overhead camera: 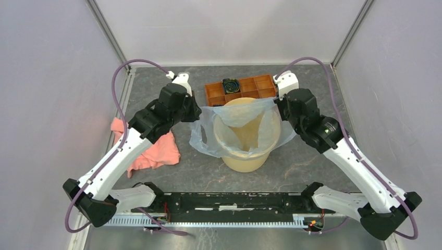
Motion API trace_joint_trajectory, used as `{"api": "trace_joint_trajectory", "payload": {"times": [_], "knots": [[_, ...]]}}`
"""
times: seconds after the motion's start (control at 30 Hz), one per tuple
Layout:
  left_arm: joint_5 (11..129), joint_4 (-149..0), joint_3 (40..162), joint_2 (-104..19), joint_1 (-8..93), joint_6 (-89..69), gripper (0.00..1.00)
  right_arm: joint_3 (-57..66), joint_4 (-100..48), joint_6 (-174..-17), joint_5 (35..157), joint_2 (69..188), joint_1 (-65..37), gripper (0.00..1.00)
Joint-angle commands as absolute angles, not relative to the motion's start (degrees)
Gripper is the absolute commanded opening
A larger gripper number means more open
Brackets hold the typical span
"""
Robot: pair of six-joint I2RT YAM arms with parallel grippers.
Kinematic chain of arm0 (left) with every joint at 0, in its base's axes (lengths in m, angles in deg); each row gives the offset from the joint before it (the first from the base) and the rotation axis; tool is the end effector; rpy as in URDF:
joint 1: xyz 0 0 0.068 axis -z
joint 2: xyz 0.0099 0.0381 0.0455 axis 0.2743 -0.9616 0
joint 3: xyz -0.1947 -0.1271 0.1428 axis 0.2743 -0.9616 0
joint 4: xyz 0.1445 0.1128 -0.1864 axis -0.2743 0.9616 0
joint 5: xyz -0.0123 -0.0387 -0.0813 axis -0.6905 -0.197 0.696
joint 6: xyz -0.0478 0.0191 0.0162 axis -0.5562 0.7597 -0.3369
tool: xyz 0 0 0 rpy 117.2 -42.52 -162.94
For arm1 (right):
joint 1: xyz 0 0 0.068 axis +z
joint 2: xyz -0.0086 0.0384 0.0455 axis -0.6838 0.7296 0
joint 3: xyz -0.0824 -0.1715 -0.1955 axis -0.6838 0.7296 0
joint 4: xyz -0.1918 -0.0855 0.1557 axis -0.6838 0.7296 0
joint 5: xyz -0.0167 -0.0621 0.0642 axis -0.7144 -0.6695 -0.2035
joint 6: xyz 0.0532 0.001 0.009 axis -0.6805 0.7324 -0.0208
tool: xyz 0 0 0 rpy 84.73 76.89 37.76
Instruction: Put the trash bags into the trash bin
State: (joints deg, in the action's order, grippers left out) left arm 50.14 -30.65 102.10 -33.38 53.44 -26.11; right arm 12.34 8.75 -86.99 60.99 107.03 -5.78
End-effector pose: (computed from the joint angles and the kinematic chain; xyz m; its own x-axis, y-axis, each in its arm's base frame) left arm 0.1932 -0.1390 0.3835 -0.6155 -0.1047 -0.7812 0.1967 0.9394 -0.2809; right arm 0.1790 0.1158 0.3900 -0.3469 -0.2979 -0.8893 -0.2152 0.9482 -0.2337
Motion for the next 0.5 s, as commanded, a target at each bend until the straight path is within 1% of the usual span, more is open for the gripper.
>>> {"api": "trace_joint_trajectory", "payload": {"times": [0.0,0.1,0.27,0.47], "knots": [[59.46,-37.87,101.06,-33.57,49.15,-25.21,0.08,7.56,6.28,-85.15,71.41,110.14,-9.76,0.14],[61.74,-40.15,100.67,-34.80,46.98,-25.45,0.04,4.23,8.80,-86.11,76.22,114.05,-12.98,0.14],[66.07,-44.36,99.28,-37.15,43.50,-26.34,0.02,2.62,9.32,-86.40,83.67,119.92,-19.00,0.16],[66.94,-48.52,96.55,-40.18,41.40,-26.80,0.02,6.45,5.45,-87.23,85.12,122.58,-22.43,0.28]]}}
